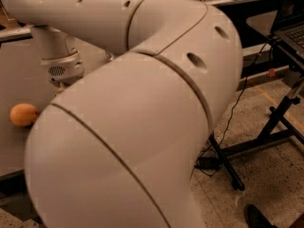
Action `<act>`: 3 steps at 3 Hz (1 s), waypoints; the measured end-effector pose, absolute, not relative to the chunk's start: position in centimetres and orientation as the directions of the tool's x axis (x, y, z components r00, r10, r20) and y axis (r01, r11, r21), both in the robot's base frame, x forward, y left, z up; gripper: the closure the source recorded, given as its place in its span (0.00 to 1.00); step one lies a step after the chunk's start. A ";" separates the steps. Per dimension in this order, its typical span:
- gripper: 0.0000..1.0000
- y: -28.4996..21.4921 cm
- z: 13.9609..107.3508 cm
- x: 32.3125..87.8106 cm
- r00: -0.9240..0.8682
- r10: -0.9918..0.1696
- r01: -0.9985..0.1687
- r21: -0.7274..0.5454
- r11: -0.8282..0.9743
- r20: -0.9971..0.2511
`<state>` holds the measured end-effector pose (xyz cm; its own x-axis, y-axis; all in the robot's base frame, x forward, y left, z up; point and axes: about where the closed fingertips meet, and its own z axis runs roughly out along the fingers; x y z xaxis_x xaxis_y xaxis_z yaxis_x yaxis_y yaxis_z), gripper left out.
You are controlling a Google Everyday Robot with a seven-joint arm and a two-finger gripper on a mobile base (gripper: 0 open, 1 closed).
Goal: Knock redbull can over
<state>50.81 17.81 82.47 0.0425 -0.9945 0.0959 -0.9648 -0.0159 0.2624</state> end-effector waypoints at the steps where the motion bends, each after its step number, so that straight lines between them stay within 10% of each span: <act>1: 0.15 17.5 82.7 51.1 0.008 -0.994 -0.968 0.251 0.020 0.110; 3: 0.00 17.4 83.0 51.2 0.000 -0.994 -0.968 0.248 0.028 0.113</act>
Offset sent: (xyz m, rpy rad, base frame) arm -0.0136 -0.0261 0.0178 -0.1426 0.0488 -0.0336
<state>51.24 17.42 82.96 0.0005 -0.9936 0.1133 -0.9685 0.0278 0.2475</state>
